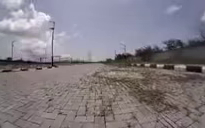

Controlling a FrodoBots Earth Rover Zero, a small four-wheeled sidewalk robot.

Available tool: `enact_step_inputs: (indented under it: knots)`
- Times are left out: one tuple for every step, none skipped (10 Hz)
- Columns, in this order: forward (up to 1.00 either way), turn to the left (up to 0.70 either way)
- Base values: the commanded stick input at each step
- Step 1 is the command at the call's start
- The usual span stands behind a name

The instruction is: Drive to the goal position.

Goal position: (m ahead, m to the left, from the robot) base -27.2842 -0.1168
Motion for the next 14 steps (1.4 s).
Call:
enact_step_inputs:
  knots:
    - [0.00, 0.00]
    - [0.00, 0.00]
    - [0.00, 0.00]
    - [0.00, 0.00]
    - [0.00, -1.00]
    - [0.00, -1.00]
    - [0.00, -1.00]
    - [0.00, -1.00]
    - [0.00, -1.00]
    - [0.00, -1.00]
    - [0.00, -1.00]
    - [0.00, -1.00]
    - [0.00, -1.00]
    - [0.00, -1.00]
